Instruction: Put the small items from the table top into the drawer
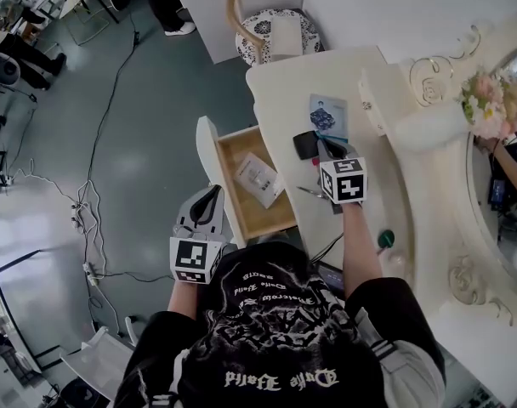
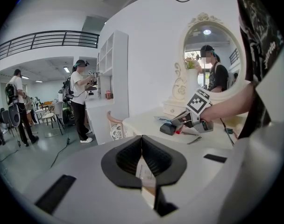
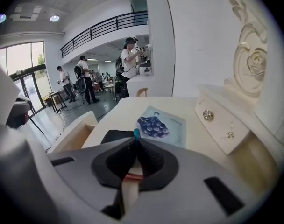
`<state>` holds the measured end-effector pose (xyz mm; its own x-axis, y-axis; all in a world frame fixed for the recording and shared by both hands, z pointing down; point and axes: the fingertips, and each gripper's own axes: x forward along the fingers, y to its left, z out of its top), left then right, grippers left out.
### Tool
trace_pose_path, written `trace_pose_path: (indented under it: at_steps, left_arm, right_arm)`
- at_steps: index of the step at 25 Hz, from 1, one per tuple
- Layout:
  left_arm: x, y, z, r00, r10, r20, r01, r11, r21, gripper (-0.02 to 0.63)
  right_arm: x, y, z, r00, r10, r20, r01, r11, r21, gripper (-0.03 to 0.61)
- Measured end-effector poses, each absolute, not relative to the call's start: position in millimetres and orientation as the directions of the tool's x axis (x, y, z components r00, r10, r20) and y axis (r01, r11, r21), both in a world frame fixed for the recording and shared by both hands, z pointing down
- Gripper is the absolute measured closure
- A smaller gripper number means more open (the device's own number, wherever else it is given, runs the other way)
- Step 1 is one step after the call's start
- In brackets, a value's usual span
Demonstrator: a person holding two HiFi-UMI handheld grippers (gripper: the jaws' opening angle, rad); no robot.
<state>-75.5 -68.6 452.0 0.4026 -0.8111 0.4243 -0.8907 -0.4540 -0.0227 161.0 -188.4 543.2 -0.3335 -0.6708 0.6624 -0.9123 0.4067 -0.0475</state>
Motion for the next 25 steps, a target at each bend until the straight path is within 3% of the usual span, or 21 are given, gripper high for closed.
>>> trace_pose_path:
  at_steps: [25]
  left_arm:
    - [-86, -64, 454, 0.436, -0.804, 0.405, -0.882, -0.471, 0.014, 0.598]
  right_arm:
    - [155, -183, 472, -0.241, -0.845, 0.477, -0.916, 0.361, 0.177, 0.568]
